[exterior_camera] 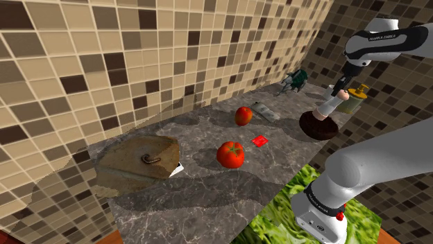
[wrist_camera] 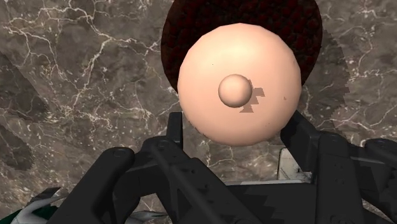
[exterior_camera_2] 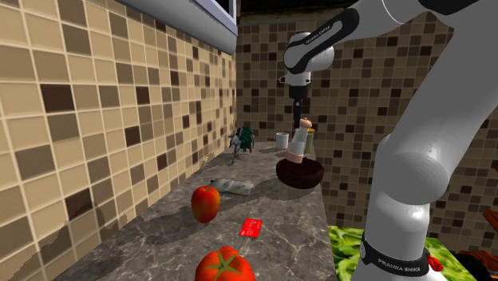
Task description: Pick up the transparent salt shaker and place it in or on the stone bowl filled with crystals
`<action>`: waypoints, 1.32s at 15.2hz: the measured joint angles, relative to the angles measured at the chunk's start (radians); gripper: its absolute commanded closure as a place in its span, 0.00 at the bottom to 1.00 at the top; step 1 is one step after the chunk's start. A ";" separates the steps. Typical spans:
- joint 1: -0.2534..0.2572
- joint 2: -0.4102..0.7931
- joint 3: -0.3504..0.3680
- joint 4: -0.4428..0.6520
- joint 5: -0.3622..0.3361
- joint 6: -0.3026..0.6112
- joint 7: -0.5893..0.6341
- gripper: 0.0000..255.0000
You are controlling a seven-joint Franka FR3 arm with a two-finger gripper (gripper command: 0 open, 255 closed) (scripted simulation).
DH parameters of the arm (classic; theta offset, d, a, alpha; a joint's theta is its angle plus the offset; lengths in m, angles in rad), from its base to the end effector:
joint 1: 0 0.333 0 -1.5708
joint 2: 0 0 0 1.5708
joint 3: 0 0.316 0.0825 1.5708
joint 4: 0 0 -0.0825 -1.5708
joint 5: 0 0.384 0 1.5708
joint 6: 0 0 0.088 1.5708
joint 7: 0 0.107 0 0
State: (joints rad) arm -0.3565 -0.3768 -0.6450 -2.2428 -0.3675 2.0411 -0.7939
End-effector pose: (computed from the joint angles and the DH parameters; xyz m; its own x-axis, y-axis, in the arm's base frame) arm 0.2204 -0.4208 0.4964 0.9993 -0.0372 -0.0088 -0.0353 -0.9860 0.1633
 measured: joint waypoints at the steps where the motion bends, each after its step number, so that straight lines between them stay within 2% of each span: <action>1: 0.000 0.000 -0.001 -0.001 -0.001 0.003 0.000 1.00; 6: -0.001 -0.001 -0.001 -0.003 -0.002 0.007 0.000 1.00; 7: -0.001 -0.002 0.000 -0.003 -0.002 0.006 0.000 0.00; 13: -0.001 -0.001 -0.001 -0.006 -0.002 0.005 0.000 0.00; 17: 0.002 -0.032 0.035 0.068 0.004 -0.100 0.005 0.00; 20: 0.001 -0.040 0.041 0.083 0.004 -0.123 0.004 0.00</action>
State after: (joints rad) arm -0.3558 -0.4172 -0.6040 -2.1602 -0.3635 1.9176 -0.7902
